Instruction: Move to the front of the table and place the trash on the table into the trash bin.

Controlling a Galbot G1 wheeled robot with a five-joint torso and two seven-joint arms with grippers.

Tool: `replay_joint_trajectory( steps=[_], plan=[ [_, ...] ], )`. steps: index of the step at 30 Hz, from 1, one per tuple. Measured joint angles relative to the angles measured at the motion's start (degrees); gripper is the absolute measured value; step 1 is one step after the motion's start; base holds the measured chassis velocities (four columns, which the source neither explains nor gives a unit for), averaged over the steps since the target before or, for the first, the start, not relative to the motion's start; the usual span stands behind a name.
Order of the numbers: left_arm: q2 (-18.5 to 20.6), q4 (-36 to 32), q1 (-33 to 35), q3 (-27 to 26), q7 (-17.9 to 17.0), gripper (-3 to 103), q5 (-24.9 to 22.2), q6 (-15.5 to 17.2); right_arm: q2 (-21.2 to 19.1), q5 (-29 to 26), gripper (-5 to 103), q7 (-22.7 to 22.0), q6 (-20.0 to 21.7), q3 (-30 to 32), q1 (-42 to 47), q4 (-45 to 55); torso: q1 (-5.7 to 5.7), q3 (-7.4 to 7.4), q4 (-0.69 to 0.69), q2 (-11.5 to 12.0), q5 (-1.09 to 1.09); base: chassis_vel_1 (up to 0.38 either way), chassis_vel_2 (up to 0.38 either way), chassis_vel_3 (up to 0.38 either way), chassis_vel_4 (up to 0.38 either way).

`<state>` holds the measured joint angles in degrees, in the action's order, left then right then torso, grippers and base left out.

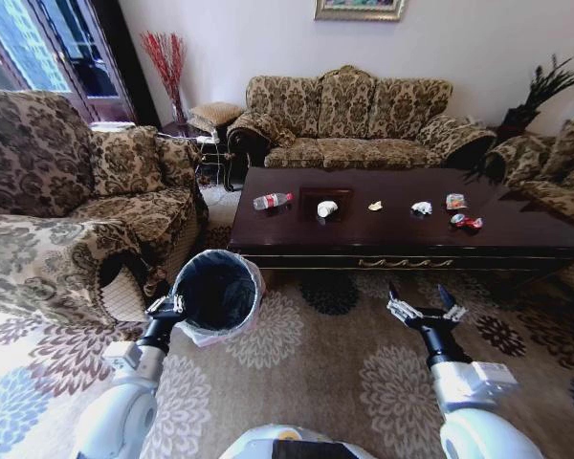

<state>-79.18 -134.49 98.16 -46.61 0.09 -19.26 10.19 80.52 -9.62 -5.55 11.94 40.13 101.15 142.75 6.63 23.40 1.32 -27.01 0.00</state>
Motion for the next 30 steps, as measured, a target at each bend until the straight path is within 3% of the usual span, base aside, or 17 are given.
replay_joint_trajectory(
  steps=[30],
  plan=[
    [-0.3, -0.7, 0.9, -0.3, 0.9, 2, 0.1, 0.3, 0.6, 0.6, 100, -0.4, -0.2, 0.3, 0.1, -0.4, 2.64, 4.13, 0.00, -6.8, 0.00, 0.000, 0.000, 0.000, 0.000]
  ],
)
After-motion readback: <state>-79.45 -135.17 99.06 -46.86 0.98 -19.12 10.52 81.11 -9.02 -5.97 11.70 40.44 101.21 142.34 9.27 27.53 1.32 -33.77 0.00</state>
